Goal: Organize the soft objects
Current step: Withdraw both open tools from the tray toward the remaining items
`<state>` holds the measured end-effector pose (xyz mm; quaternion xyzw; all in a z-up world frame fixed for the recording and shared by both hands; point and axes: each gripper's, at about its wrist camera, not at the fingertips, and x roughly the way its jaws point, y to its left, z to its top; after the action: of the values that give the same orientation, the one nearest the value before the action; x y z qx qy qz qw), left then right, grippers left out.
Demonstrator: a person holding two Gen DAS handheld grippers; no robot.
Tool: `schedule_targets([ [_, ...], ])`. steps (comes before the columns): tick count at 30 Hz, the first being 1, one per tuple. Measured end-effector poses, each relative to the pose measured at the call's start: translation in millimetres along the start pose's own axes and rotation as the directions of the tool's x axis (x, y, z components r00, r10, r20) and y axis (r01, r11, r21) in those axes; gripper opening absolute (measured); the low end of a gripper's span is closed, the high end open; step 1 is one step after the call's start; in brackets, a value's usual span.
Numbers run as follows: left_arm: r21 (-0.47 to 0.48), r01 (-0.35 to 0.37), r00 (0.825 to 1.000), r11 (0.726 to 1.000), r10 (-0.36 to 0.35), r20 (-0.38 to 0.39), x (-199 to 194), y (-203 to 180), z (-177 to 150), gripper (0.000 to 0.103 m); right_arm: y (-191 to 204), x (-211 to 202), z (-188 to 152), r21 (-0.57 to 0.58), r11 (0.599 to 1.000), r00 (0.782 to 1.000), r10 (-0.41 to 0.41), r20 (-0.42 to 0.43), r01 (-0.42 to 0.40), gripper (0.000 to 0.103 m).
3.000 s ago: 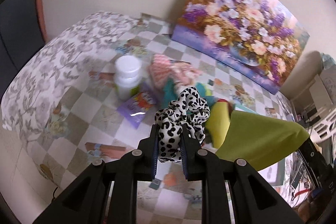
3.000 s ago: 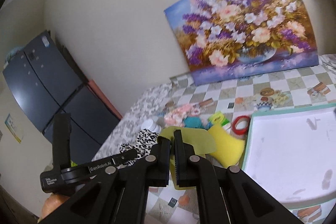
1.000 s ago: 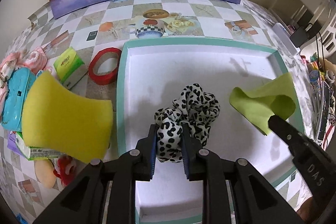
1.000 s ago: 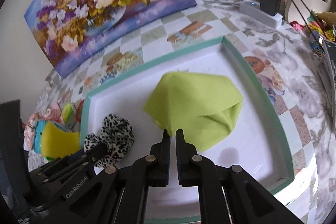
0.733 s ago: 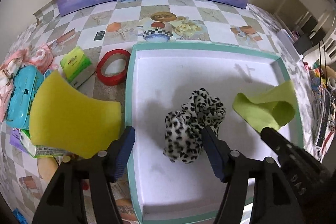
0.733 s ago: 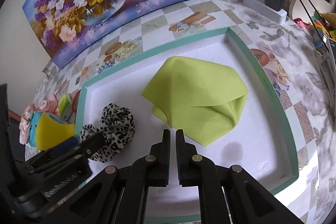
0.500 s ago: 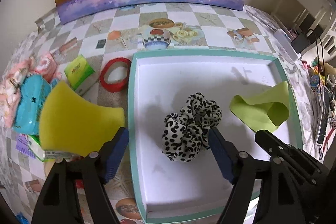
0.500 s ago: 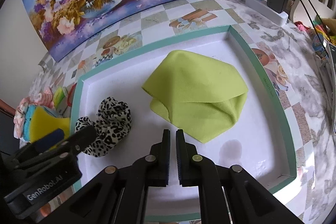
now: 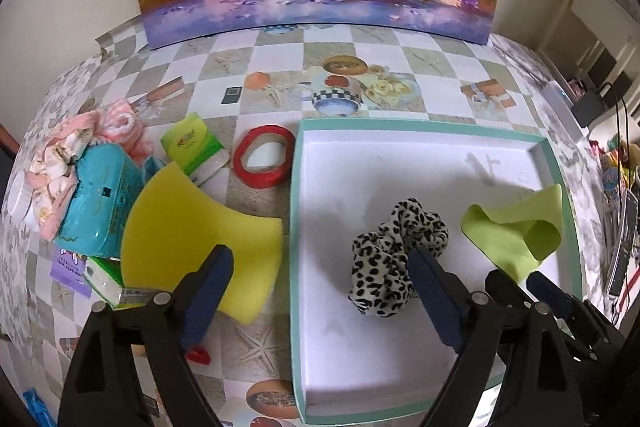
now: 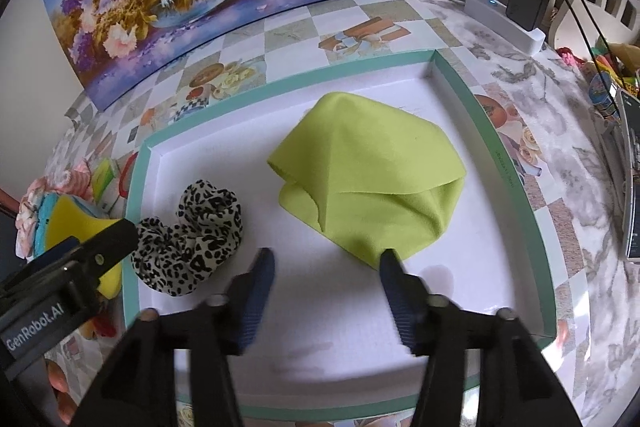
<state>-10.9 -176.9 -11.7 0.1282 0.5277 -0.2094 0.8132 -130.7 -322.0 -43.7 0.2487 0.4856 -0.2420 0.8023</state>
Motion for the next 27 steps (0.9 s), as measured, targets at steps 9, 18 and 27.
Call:
schedule_targets([
  [9, -0.044, -0.017, 1.0, 0.999, 0.018, 0.014, -1.8, 9.9, 2.1, 0.089, 0.7, 2.3, -0.6, -0.007, 0.999, 0.999, -0.032, -0.005, 0.031, 0.074],
  [18, -0.067, -0.025, 1.0, 0.997, 0.025, 0.005, 0.1, 15.0, 2.2, 0.095, -6.7, 0.6, 1.3, 0.026, 0.998, 0.998, -0.058, 0.016, 0.057, 0.103],
  [27, -0.096, -0.03, 0.999, 0.995, 0.031, 0.012, -5.2, 23.0, 4.3, 0.095, -8.8, -3.5, 2.6, 0.03, 0.996, 0.996, -0.085, 0.022, 0.085, 0.103],
])
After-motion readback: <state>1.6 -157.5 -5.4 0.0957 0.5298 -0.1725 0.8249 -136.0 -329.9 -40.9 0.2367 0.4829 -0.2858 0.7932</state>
